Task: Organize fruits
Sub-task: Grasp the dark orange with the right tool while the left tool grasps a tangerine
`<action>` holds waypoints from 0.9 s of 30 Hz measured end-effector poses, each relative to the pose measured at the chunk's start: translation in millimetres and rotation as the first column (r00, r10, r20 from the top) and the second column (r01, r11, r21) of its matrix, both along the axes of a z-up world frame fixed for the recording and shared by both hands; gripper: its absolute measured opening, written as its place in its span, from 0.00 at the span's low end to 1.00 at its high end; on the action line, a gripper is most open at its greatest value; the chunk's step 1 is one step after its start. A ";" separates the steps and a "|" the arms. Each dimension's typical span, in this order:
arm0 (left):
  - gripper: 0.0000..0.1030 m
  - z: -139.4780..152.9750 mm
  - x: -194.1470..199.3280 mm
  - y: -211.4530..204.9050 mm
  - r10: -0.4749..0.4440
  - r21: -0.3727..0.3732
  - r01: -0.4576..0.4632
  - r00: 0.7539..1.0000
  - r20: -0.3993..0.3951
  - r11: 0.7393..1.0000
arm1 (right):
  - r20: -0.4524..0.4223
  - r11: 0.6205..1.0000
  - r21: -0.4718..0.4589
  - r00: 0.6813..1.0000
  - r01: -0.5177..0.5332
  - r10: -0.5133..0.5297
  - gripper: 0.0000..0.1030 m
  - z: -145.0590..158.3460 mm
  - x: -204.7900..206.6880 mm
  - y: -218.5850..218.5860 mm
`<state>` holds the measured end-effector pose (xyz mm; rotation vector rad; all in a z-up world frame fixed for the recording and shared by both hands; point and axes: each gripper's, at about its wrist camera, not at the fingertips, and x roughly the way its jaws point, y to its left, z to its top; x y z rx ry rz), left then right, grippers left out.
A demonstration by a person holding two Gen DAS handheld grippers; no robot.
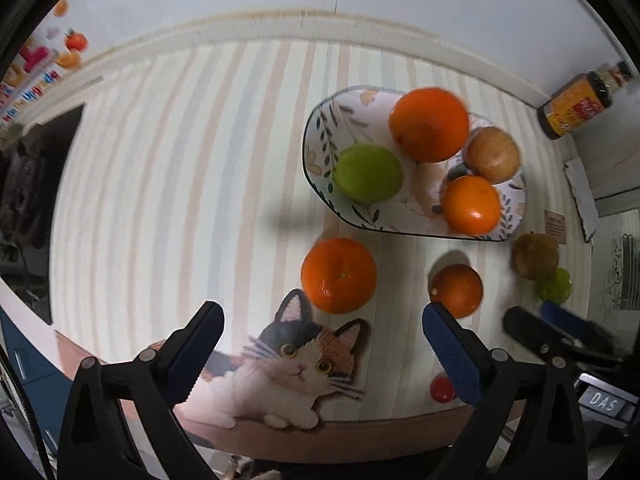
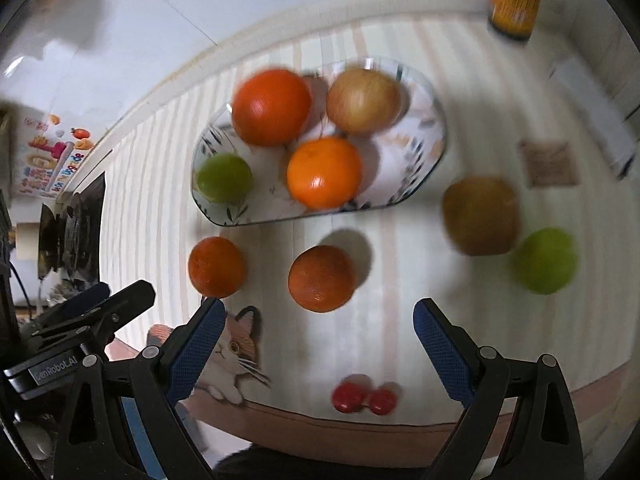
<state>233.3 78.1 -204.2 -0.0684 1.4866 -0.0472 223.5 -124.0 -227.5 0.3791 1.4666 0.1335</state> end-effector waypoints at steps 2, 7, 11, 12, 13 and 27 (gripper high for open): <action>0.99 -16.8 8.6 1.3 0.015 -0.020 -0.016 0.999 -0.034 1.000 | -0.031 1.000 0.016 0.999 0.013 -0.013 0.94 -19.0 7.5 1.1; 0.97 -53.5 20.8 6.2 0.075 -0.052 -0.083 0.988 -0.134 0.995 | -0.112 0.997 0.056 0.993 0.043 -0.037 0.94 -61.6 20.7 6.0; 0.97 -74.7 26.2 4.6 0.074 -0.047 -0.085 0.980 -0.186 0.995 | -0.140 0.998 0.045 0.990 0.035 -0.028 0.78 -82.4 25.0 12.7; 0.97 -78.6 27.0 3.4 0.074 -0.048 -0.085 0.978 -0.196 0.995 | -0.145 0.999 0.046 0.989 0.025 -0.018 0.69 -85.8 24.8 15.5; 0.97 -82.3 27.2 1.9 0.073 -0.047 -0.084 0.977 -0.202 0.995 | -0.147 0.999 0.045 0.989 0.015 -0.009 0.64 -88.2 24.1 17.8; 0.61 -88.3 27.1 -38.1 -0.028 -0.057 0.020 0.991 -0.134 0.998 | -0.126 1.000 -0.019 0.992 -0.013 0.011 0.57 -80.6 -13.8 2.6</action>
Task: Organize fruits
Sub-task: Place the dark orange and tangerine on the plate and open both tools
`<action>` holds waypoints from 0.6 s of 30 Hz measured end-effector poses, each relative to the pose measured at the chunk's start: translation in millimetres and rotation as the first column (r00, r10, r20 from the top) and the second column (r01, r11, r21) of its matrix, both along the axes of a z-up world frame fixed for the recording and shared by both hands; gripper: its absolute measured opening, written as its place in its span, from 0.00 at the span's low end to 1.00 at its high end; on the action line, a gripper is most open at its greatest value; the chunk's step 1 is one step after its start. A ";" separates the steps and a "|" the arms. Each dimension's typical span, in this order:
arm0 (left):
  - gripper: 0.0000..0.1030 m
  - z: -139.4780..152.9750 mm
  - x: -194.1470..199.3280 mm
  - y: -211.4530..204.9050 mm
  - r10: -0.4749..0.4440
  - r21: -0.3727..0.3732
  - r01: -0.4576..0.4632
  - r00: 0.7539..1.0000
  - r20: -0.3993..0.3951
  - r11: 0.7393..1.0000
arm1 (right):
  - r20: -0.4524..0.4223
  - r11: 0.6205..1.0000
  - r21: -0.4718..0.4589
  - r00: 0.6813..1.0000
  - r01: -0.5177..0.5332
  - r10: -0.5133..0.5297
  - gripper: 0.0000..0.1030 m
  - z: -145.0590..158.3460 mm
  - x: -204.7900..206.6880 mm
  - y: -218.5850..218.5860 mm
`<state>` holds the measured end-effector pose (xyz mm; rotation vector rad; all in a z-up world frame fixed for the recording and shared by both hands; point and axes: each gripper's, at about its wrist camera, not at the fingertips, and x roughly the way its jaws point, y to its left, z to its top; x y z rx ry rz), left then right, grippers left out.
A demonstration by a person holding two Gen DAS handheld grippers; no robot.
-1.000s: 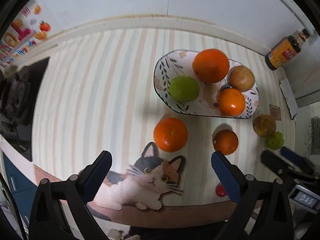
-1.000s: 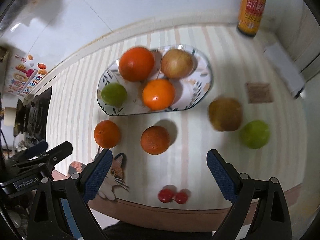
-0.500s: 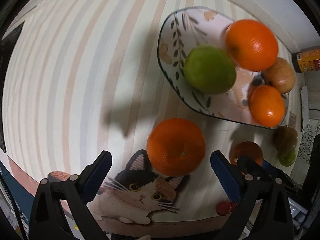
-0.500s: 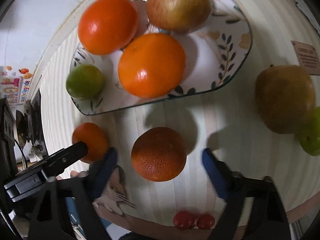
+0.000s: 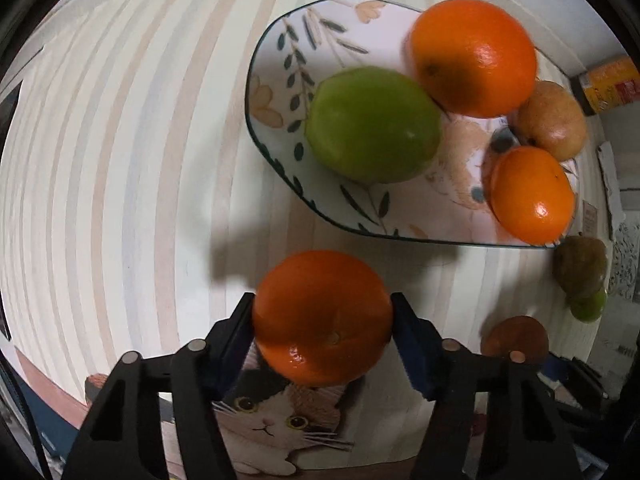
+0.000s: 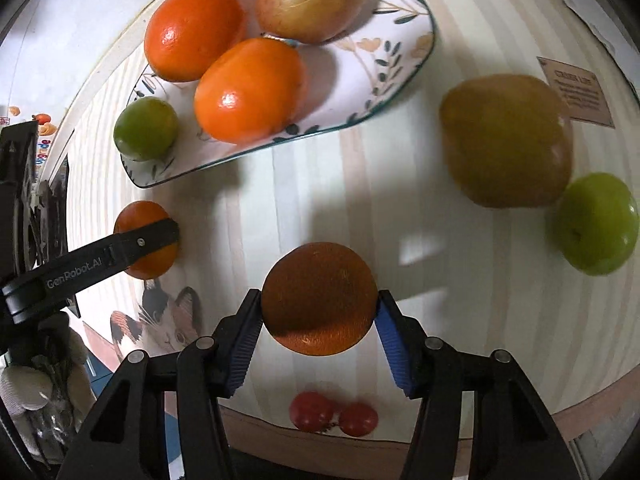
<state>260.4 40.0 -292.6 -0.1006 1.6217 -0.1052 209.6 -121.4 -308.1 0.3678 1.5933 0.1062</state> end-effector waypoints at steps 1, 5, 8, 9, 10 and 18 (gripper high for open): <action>0.61 0.8 -4.8 0.3 0.004 -0.006 -0.004 1.000 -0.008 1.000 | 0.001 1.000 0.001 1.000 0.000 0.000 0.57 -0.3 -3.5 -2.9; 0.61 3.0 -31.6 -4.3 -0.029 0.020 0.029 1.000 -0.004 0.999 | 0.005 0.999 -0.016 1.000 -0.030 0.030 0.58 -1.7 -8.6 -5.7; 0.61 0.6 -49.3 -2.5 -0.012 0.012 0.013 1.000 -0.019 1.000 | 0.017 0.999 -0.021 0.999 -0.033 0.034 0.58 -2.5 -11.9 -4.3; 0.61 0.8 -51.1 -3.2 -0.005 0.006 0.005 1.000 -0.014 1.000 | 0.019 0.999 -0.020 0.999 -0.033 0.033 0.58 -3.4 -11.7 -2.0; 0.61 1.9 -52.7 -3.2 0.003 0.011 -0.003 1.000 -0.009 1.000 | 0.025 0.999 -0.016 0.999 -0.032 0.032 0.58 -3.5 -12.1 -1.5; 0.61 34.0 -35.9 5.0 0.038 -0.028 -0.037 0.998 0.056 0.999 | 0.098 1.000 0.010 0.995 -0.016 0.015 0.57 23.6 -6.4 -1.2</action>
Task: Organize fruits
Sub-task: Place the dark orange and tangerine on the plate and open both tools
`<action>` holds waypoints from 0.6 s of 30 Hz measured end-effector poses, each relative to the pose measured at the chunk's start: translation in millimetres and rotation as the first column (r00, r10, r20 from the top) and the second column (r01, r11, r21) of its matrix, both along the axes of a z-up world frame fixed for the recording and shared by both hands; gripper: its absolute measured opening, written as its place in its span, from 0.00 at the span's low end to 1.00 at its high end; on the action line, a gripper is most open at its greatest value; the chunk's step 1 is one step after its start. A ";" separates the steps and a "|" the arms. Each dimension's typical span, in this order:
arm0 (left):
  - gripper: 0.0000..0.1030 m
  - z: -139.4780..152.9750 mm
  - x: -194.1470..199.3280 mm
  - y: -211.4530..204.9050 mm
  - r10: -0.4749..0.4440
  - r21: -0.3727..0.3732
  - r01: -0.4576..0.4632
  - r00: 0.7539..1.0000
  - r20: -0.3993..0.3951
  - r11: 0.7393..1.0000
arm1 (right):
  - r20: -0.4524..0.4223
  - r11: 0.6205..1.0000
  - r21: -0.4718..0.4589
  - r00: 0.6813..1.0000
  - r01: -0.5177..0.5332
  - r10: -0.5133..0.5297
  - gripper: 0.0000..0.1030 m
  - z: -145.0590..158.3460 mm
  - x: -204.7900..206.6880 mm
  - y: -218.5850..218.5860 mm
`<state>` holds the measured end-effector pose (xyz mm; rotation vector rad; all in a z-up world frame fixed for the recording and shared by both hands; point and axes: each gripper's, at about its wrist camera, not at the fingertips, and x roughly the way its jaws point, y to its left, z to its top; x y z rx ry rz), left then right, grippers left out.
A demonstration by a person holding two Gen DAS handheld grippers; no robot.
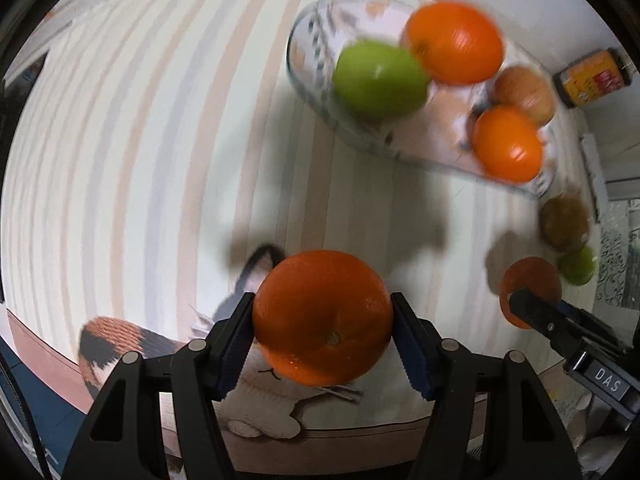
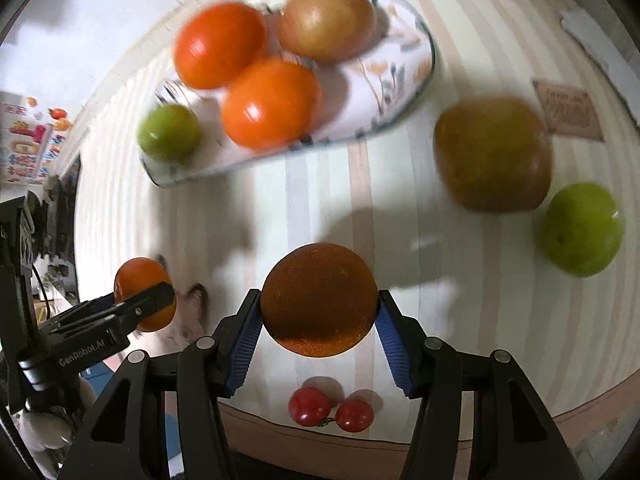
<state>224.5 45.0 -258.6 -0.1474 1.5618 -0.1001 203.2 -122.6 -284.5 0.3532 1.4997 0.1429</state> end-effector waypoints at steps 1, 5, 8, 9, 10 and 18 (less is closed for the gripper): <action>0.61 10.0 4.6 -1.0 0.001 -0.015 -0.001 1.000 0.016 1.000 | 0.019 1.000 0.007 1.000 0.006 -0.006 0.57 8.7 2.8 -1.0; 0.61 59.4 40.5 -6.1 0.006 -0.071 0.001 0.995 0.099 0.997 | 0.094 0.999 0.025 0.995 0.033 -0.035 0.57 42.9 22.0 -11.9; 0.61 82.3 87.7 8.9 0.013 -0.084 -0.001 0.990 0.141 0.997 | 0.122 0.998 0.016 0.991 0.061 -0.062 0.57 55.1 45.3 -21.9; 0.61 86.3 98.8 12.2 0.011 -0.077 0.000 0.989 0.150 0.997 | 0.123 0.997 0.008 0.990 0.071 -0.071 0.57 55.4 54.7 -25.5; 0.61 87.4 105.2 18.0 0.009 -0.067 0.001 0.988 0.156 0.998 | 0.120 0.997 0.003 0.990 0.080 -0.080 0.57 54.2 61.2 -29.7; 0.61 44.5 184.7 19.9 -0.021 -0.002 0.021 0.999 0.045 1.000 | 0.041 0.992 -0.012 0.992 0.123 -0.122 0.57 29.9 103.7 -47.5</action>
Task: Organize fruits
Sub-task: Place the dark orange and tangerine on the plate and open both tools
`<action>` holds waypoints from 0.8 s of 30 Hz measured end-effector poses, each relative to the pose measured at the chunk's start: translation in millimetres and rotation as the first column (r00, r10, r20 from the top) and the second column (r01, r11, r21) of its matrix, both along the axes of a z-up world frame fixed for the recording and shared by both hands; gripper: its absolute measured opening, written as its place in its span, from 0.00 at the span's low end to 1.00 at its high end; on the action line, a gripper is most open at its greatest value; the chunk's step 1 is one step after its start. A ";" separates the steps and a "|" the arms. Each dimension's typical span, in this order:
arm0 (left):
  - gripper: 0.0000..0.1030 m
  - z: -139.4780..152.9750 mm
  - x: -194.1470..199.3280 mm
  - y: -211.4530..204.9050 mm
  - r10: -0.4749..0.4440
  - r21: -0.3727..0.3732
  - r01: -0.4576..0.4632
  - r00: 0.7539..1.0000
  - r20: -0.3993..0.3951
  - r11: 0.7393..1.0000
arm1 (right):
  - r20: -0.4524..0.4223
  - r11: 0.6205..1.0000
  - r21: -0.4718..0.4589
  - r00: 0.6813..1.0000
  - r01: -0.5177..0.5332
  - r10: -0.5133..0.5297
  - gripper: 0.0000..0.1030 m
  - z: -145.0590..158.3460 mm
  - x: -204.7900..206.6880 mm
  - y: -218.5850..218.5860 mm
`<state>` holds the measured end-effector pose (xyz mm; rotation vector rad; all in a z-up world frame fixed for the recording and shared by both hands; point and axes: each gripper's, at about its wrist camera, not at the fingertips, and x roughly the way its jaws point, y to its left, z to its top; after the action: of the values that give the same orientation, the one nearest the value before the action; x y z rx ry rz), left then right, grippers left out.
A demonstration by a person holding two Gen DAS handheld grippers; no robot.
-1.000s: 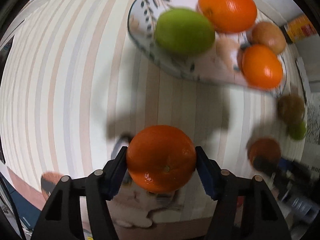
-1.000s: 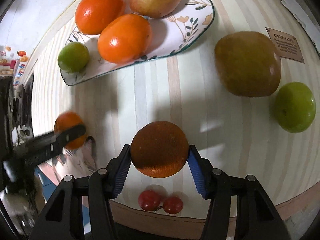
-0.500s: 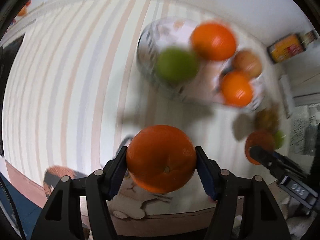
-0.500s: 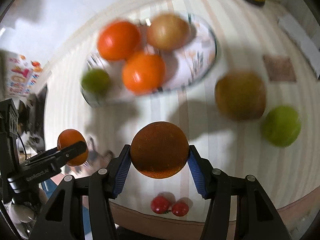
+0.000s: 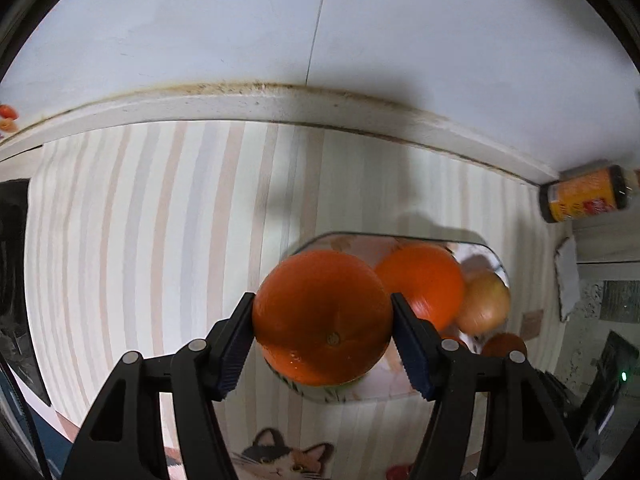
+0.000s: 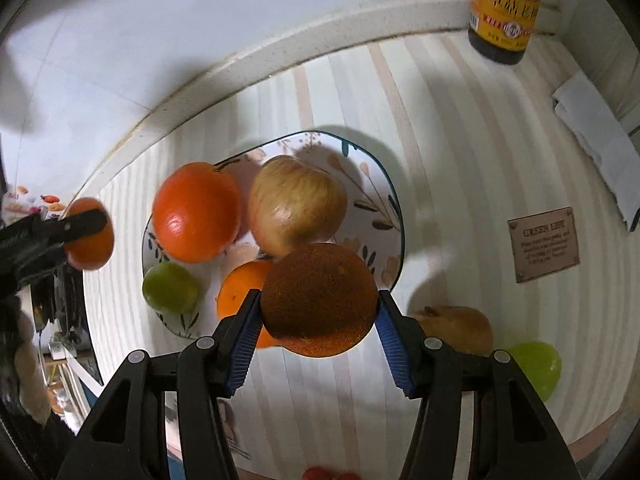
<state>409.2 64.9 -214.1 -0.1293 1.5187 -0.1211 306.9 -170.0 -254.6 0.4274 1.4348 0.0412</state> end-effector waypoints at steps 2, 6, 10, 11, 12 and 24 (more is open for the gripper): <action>0.61 -12.0 4.0 -2.2 -0.008 0.009 0.008 0.999 -0.032 1.000 | -0.014 1.000 0.000 1.000 0.001 -0.001 0.57 -5.8 4.7 -2.5; 0.61 -33.6 9.0 -8.1 -0.020 0.026 0.023 0.996 -0.090 0.999 | -0.027 1.000 0.005 1.000 0.001 -0.001 0.57 -14.1 6.6 -2.9; 0.61 -43.4 13.2 -12.1 -0.035 0.058 0.041 0.993 -0.109 0.997 | -0.041 1.000 -0.005 0.999 0.010 -0.010 0.57 -24.7 11.2 -6.6; 0.61 -46.2 13.9 -12.6 -0.035 0.060 0.042 0.993 -0.116 0.997 | -0.046 1.000 -0.002 0.999 0.013 -0.013 0.58 -27.7 12.2 -6.7; 0.61 -48.7 14.1 -12.8 -0.035 0.057 0.042 0.991 -0.126 0.998 | -0.053 1.000 0.001 0.998 0.015 -0.015 0.59 -29.2 12.8 -6.6; 0.95 -30.0 -19.5 -15.3 -0.067 0.103 0.072 0.997 -0.044 0.992 | -0.055 0.992 -0.116 0.997 -0.054 0.048 0.94 -9.8 1.2 14.1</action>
<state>389.7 49.6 -244.1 0.0052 1.5671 -0.0945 308.1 -155.9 -264.4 0.2975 1.4910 -0.0130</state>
